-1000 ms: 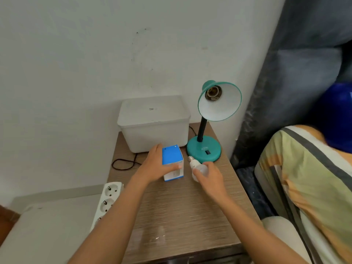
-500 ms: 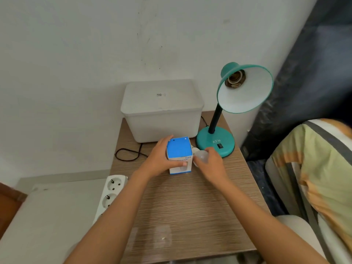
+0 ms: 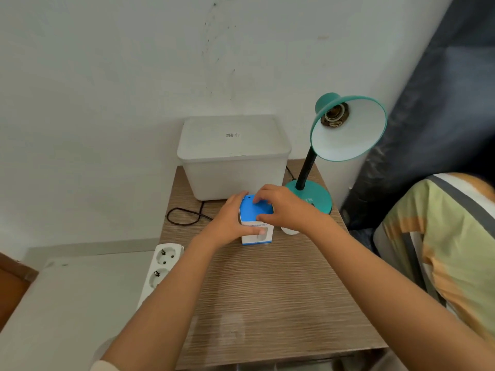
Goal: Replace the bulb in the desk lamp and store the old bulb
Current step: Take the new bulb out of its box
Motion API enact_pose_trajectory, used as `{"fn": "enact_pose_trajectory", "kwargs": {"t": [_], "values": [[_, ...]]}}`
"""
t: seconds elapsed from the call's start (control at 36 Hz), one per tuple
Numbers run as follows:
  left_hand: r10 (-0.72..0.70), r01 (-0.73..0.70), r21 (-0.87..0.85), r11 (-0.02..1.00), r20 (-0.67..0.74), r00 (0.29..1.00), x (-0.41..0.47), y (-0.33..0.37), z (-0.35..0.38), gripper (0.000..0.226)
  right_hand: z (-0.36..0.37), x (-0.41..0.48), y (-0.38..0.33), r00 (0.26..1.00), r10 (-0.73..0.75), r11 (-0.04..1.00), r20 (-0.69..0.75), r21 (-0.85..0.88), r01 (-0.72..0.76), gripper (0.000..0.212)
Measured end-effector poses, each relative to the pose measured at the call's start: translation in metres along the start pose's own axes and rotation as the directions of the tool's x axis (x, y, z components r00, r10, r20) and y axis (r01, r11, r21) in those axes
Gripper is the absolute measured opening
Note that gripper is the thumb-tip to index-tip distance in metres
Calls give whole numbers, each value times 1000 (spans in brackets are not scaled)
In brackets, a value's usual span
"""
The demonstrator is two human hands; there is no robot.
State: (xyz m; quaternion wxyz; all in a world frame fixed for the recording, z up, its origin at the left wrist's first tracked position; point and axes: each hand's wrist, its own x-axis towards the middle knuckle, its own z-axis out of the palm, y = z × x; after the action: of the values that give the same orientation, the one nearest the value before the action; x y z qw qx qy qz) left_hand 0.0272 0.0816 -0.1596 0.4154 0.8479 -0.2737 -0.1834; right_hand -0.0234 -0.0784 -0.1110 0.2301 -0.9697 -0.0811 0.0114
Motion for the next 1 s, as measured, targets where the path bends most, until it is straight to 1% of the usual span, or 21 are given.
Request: {"fn": "enact_pose_trajectory", "kwargs": {"t": [0.17,0.28,0.36,0.44,0.56,0.61,0.67,0.72,0.81,0.89,1.0], "values": [[-22,23,-3,1000,20,1000,2,-2,0,108,-12,9,-5,994,11,992,107,-127,2,48],[-28,28,-14,1000,23,999,3,-4,1,108,-12,13,-6,993,0,987,122,-160,19,51],[-28,28,-32,999,18,999,3,-6,2,108,-9,10,-5,997,-33,984,71,-173,44,50],[-34,34,-47,998,5,999,4,-8,3,109,-3,3,1,993,-119,968,1,-222,116,45],[-29,29,-63,998,-2,1000,5,-9,4,109,7,-9,10,954,-280,937,-108,-249,246,29],[-19,18,-90,996,-15,1000,4,-10,4,106,10,-10,10,929,-314,937,-197,-224,269,22],[-17,14,-133,991,-22,1000,4,-12,4,108,8,-6,9,904,-290,955,-314,-153,254,18],[-17,15,-165,986,-15,1000,4,-12,4,112,4,0,8,879,-235,971,-415,-59,232,15],[7,-12,-203,979,-27,1000,4,-13,4,106,-1,13,5,853,-112,977,-510,99,187,16],[55,-66,-228,971,-54,997,3,-11,5,104,-2,29,2,826,35,961,-562,245,126,16],[84,-93,-237,967,-50,995,1,-11,7,113,3,47,5,803,210,923,-557,385,25,17]]}}
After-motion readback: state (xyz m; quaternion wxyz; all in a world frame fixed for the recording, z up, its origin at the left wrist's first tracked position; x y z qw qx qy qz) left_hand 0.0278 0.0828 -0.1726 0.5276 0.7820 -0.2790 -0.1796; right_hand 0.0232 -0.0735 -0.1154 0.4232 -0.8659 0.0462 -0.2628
